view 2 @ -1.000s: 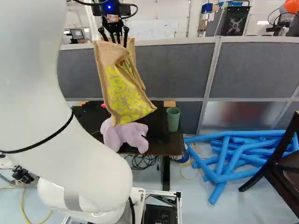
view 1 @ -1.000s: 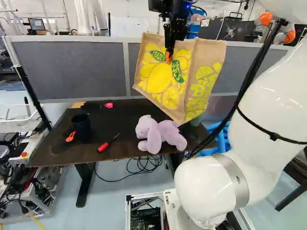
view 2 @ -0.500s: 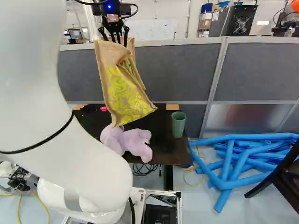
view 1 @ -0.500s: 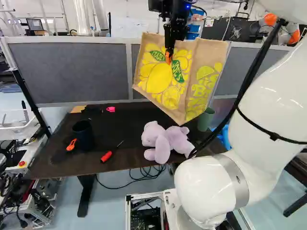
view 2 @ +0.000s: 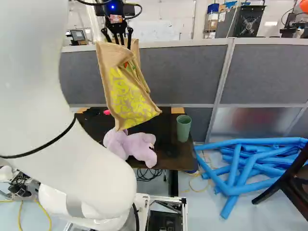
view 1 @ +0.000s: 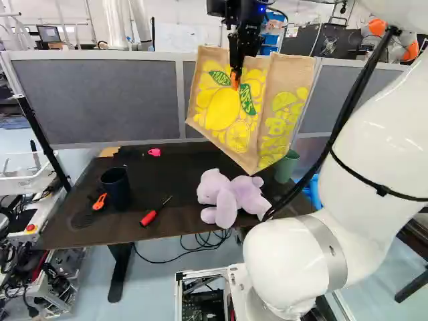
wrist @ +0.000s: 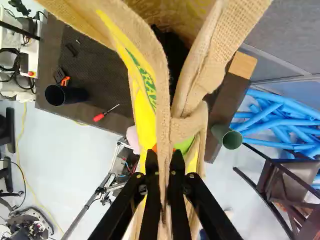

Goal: Pick up the bag on the ground and place it on the table

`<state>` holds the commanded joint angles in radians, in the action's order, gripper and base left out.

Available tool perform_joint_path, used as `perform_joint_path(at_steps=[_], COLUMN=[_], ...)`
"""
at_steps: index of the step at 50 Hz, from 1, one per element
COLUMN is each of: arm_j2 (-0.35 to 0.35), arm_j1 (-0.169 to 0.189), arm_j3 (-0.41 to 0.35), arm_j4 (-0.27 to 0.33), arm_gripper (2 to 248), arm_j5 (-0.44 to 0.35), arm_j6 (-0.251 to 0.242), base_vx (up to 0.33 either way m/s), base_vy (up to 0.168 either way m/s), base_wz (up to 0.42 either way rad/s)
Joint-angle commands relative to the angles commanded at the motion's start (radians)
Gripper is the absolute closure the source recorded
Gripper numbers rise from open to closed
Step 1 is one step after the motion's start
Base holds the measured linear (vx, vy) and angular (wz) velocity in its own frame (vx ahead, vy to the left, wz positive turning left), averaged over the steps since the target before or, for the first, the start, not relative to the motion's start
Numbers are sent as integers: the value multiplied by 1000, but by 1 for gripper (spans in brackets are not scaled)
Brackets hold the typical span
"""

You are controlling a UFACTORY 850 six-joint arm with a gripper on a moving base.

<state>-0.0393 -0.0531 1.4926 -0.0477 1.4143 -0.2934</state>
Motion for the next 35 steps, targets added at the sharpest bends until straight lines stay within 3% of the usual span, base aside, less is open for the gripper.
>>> perform_joint_path(at_steps=[35], arm_j2=[8], arm_j1=[0], arm_j3=[7], arm_j4=[0], arm_gripper=[228], arm_j5=[0], arm_j6=[0], base_vx=[0], base_vy=[0], base_wz=[0])
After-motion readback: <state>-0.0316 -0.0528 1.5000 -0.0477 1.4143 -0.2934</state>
